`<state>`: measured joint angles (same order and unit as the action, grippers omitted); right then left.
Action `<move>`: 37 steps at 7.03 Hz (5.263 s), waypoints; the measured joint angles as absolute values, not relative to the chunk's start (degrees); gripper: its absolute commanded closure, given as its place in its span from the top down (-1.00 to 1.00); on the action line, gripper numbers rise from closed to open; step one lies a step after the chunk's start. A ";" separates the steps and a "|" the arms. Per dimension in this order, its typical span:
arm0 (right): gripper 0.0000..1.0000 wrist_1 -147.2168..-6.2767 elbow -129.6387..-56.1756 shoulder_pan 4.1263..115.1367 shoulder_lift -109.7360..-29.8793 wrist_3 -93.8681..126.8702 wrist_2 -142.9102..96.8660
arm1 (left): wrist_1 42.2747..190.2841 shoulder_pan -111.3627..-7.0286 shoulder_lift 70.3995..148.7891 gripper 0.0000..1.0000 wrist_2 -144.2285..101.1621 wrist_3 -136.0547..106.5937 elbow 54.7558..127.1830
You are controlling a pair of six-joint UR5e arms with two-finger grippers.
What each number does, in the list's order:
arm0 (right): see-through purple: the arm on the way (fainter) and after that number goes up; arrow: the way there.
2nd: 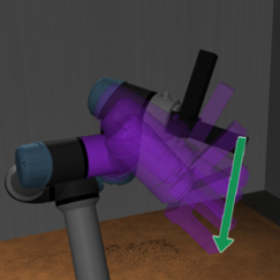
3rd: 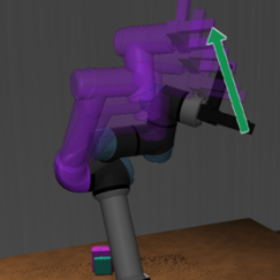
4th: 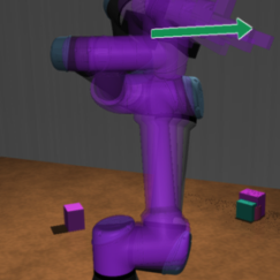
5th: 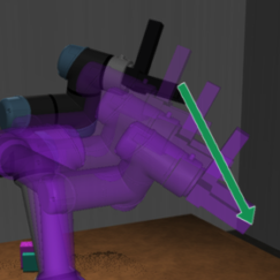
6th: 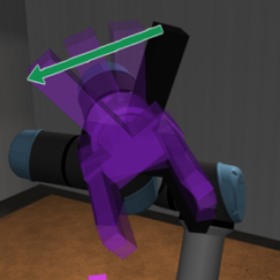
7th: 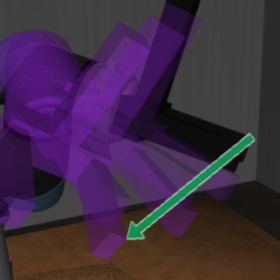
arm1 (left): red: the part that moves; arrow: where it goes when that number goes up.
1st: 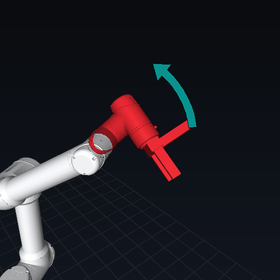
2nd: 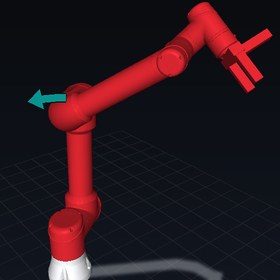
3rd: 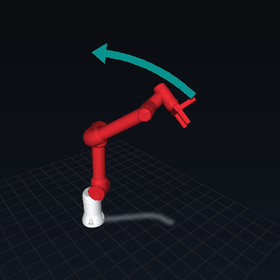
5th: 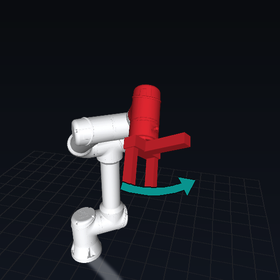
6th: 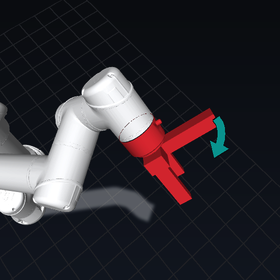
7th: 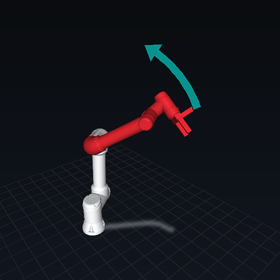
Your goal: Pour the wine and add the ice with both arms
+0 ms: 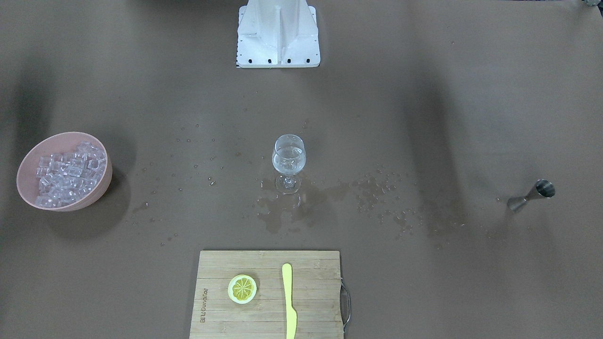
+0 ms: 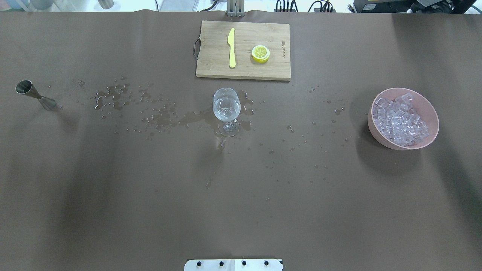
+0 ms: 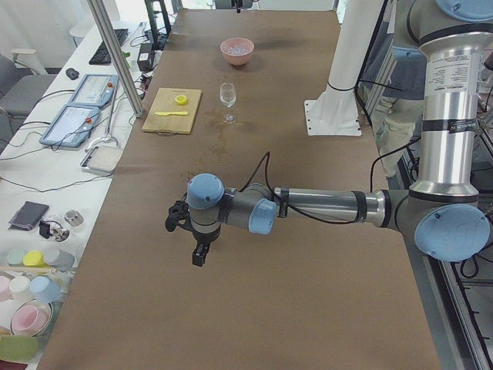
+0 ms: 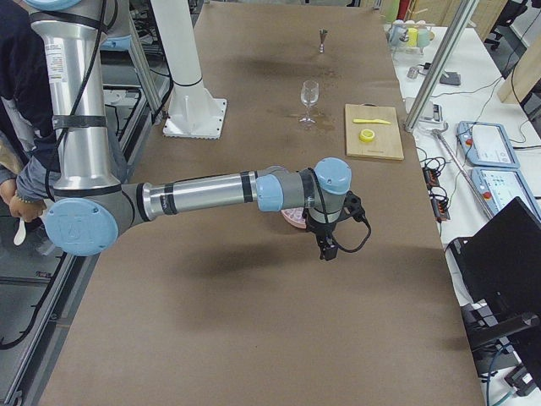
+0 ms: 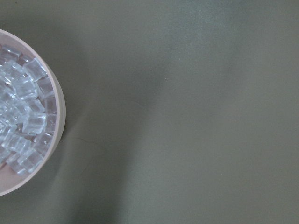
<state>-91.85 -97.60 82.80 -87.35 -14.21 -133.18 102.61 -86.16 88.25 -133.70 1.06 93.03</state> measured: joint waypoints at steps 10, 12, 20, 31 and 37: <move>1.00 -91.85 -97.13 82.79 -88.33 -14.10 -131.76 | 115.87 -85.40 87.26 0.96 -133.55 -5.73 93.45; 1.00 -91.85 -96.69 82.79 -88.64 -14.07 -129.81 | 122.83 -84.08 86.66 0.88 -133.91 -9.04 93.29; 1.00 -91.85 -96.43 82.79 -90.67 -14.07 -129.76 | 155.86 -77.63 85.96 0.95 -127.47 -37.68 89.54; 1.00 -91.85 -96.46 82.65 -90.65 -13.98 -130.00 | 181.92 -67.72 88.99 0.95 -113.75 -41.85 76.46; 1.00 -91.91 -96.32 81.85 -90.56 -13.90 -130.55 | 190.49 -62.83 88.08 0.94 -104.98 -43.60 72.46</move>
<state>-91.91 -96.32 81.85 -90.56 -13.90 -130.55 190.49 -62.83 88.08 -104.98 -43.60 72.46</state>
